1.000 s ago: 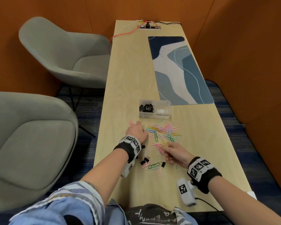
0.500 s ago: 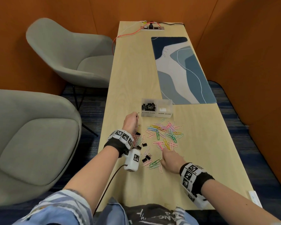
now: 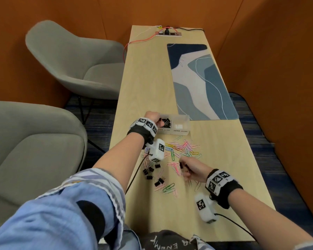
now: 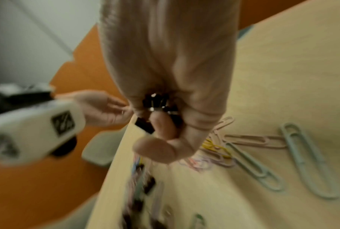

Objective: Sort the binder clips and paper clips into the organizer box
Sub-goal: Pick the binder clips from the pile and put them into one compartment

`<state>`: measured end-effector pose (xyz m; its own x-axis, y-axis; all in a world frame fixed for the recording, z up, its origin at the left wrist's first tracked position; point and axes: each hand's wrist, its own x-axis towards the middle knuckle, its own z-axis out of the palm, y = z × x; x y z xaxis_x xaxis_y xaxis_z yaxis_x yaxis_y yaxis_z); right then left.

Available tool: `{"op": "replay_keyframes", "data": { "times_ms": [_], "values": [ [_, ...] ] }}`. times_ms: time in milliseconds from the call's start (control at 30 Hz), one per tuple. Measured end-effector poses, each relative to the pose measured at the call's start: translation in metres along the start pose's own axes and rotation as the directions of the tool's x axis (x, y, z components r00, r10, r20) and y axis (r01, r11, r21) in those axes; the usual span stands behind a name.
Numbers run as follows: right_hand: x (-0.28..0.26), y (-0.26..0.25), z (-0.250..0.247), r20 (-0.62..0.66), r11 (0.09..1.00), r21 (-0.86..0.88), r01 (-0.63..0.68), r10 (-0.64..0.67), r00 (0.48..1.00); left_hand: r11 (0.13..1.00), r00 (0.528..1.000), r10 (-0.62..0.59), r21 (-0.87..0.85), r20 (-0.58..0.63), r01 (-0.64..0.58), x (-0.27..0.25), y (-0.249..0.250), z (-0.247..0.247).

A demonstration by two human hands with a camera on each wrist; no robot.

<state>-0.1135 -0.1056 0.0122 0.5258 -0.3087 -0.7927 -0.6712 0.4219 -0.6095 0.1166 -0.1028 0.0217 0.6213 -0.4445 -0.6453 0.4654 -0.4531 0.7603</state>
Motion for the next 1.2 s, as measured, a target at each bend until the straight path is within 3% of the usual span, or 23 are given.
{"op": "replay_keyframes", "data": {
  "times_ms": [67, 133, 167, 233, 333, 400, 467, 567, 733, 900, 967, 1033, 1133, 1200],
  "values": [
    [0.006, -0.015, -0.004, 0.104, 0.971, 0.237, -0.037, 0.013, 0.995, 1.000, 0.999, 0.014, 0.015, -0.034, -0.013, -0.004, 0.002, -0.001],
    [0.016, -0.034, -0.006, 0.167, 0.937, 0.348, -0.044, -0.016, 0.986, 0.983, 0.996, 0.090, 0.158, 0.002, -0.089, -0.004, 0.002, -0.005],
    [0.021, -0.046, -0.007, 0.183, 0.917, 0.397, -0.042, -0.034, 0.982, 0.985, 0.996, 0.086, 0.147, 0.022, -0.088, -0.001, 0.000, -0.005],
    [0.034, -0.072, -0.009, 0.165, 0.875, 0.483, -0.021, -0.067, 0.984, 0.975, 0.989, 0.119, 0.176, 0.091, -0.133, -0.006, 0.001, -0.010],
    [0.045, -0.113, -0.005, 0.025, 0.859, 0.502, 0.099, -0.129, 0.991, 0.989, 0.990, 0.141, 0.054, 0.007, -0.141, -0.020, -0.001, -0.023],
    [0.048, -0.133, 0.000, -0.086, 0.876, 0.448, 0.176, -0.154, 0.984, 0.985, 0.985, 0.170, 0.011, -0.020, -0.169, -0.030, -0.011, -0.034],
    [0.055, -0.146, 0.005, -0.184, 0.913, 0.343, 0.223, -0.168, 0.969, 0.980, 0.981, 0.190, 0.076, -0.037, -0.186, -0.038, -0.029, -0.048],
    [0.070, -0.153, 0.010, -0.277, 0.974, 0.107, 0.197, -0.161, 0.947, 0.979, 0.985, 0.167, 0.129, -0.044, -0.160, -0.046, -0.056, -0.066],
    [0.076, -0.156, 0.018, -0.196, 0.955, -0.200, 0.217, -0.256, 0.947, 0.981, 0.988, 0.133, 0.154, -0.076, -0.120, -0.052, -0.088, -0.086],
    [0.059, -0.155, 0.025, -0.213, 0.839, -0.508, 0.196, -0.343, 0.915, 0.943, 0.975, 0.211, 0.276, -0.065, -0.186, -0.060, -0.100, -0.082],
    [0.052, -0.147, 0.030, -0.288, 0.803, -0.550, 0.230, -0.441, 0.850, 0.879, 0.959, 0.283, 0.407, -0.021, -0.251, -0.066, -0.105, -0.075],
    [0.049, -0.129, 0.034, -0.257, 0.759, -0.568, 0.318, -0.531, 0.808, 0.727, 0.920, 0.387, 0.596, 0.054, -0.341, -0.072, -0.110, -0.067],
    [0.032, -0.085, 0.047, -0.065, 0.618, -0.708, 0.341, -0.538, 0.841, 0.452, 0.865, 0.459, 0.785, 0.202, -0.424, -0.074, -0.119, -0.056],
    [0.024, -0.050, 0.056, 0.047, 0.498, -0.799, 0.337, -0.506, 0.861, 0.336, 0.842, 0.468, 0.827, 0.268, -0.450, -0.073, -0.121, -0.051]
  ]
}}
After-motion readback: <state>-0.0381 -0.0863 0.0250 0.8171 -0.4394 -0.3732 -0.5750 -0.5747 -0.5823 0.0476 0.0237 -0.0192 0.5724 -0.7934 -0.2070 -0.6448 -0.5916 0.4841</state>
